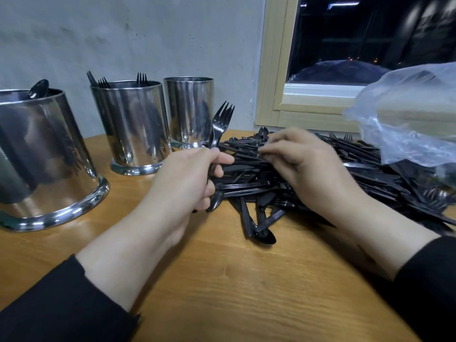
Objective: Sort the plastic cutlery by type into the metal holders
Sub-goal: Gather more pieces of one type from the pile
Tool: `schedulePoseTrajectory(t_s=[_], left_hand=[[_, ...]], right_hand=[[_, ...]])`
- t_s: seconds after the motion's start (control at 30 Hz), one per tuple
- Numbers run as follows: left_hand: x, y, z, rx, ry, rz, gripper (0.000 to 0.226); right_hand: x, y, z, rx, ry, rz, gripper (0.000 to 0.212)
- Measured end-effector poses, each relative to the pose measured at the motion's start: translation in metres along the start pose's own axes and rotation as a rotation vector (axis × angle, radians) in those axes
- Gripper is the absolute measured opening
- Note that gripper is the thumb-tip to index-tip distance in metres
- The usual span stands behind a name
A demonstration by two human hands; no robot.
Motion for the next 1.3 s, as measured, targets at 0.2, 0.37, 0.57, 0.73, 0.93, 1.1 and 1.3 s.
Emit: schedulePoseTrajectory(t_s=[0.2,0.37,0.57,0.73,0.93,1.1,1.3], left_hand=[[0.004,-0.005,0.005,0.104,0.141,-0.019,0.03],[0.011,-0.005,0.008,0.163,0.236,-0.049,0.031],[0.025,-0.014,0.01,0.21,0.388,-0.139,0.041],[0.03,-0.019,0.008,0.187,0.36,-0.198,0.042],[0.039,-0.022,0.004,0.141,0.264,-0.296,0.035],[0.016,-0.008,0.005,0.158,0.223,-0.094,0.038],[0.005,-0.004,0.001,0.1,0.078,0.021,0.035]], right_hand=[[-0.043,-0.003,0.002,0.261,0.421,0.307,0.012],[-0.017,-0.009,0.001,0.509,0.91,0.242,0.011],[-0.003,-0.013,-0.005,0.564,0.967,0.224,0.016],[0.0,-0.015,-0.002,0.607,0.958,0.239,0.013],[0.001,-0.014,-0.001,0.604,0.896,0.226,0.014],[0.001,-0.014,0.009,0.538,0.58,0.145,0.013],[0.062,-0.014,-0.002,0.193,-0.041,-0.4,0.05]])
Point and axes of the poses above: each hand's wrist, its own y-axis towards the middle knuckle, its own x-axis out of the palm, z = x × y, the point moved 9 cm from there along y, towards the middle knuckle, and after that the axes turned 1 degree about z, right-handed, at the moved point
